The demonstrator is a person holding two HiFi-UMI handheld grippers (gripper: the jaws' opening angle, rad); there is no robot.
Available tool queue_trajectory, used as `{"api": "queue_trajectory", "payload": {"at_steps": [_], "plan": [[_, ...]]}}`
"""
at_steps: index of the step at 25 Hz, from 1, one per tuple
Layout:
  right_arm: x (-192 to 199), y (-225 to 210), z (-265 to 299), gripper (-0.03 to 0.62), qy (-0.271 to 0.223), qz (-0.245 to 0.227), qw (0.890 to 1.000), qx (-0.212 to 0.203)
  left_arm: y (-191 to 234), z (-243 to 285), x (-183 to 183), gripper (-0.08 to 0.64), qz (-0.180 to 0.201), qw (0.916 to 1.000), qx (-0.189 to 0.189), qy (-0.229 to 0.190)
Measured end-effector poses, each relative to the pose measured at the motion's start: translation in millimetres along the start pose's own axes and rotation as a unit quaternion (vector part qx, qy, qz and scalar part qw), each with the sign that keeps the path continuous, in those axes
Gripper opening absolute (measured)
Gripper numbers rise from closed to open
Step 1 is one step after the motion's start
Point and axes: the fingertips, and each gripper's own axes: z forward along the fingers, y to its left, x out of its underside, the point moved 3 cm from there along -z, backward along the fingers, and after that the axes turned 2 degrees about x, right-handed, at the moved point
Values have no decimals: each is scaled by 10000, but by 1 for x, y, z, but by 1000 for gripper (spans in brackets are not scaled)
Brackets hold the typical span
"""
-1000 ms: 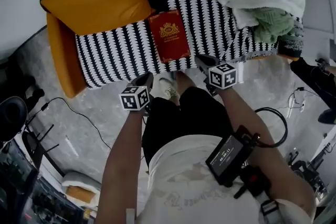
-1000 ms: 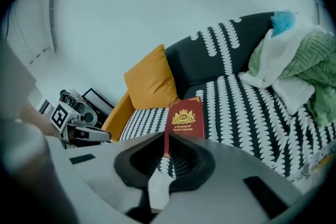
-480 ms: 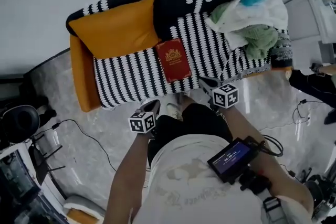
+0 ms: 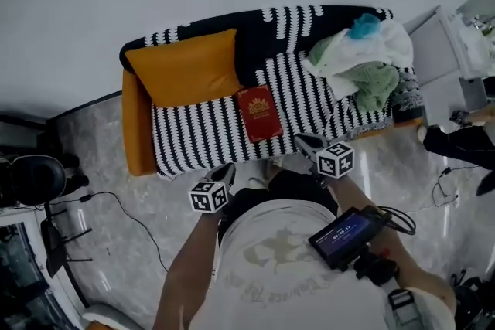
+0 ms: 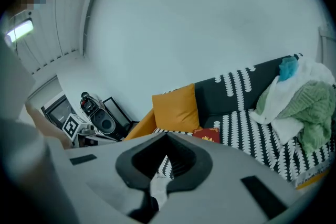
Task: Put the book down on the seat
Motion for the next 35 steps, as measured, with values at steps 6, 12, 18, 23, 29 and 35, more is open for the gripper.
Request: {"api": "queue_trajectory", "payload": {"at_steps": [6, 12, 18, 23, 29, 35], "plan": [[-24, 31, -21, 15, -356, -353, 9984, -253, -24, -21, -14, 12, 170, 9993, 79, -324], [-31, 56, -39, 15, -523, -575, 9955, -551, -43, -30, -25, 12, 254, 9979, 86, -592], [-29, 65, -46, 15, -577, -711, 9941, -576, -52, -33, -33, 12, 351, 9966, 148, -728], [-21, 68, -48, 15, -558, -677, 9947, -543, -56, -32, -32, 12, 378, 9966, 191, -704], [-17, 69, -48, 15, -577, -667, 9947, -527, -56, -34, -32, 11, 404, 9963, 208, -734], [-16, 70, -47, 15, -570, -664, 9948, -525, -56, -33, -31, 11, 377, 9963, 222, -737]]}}
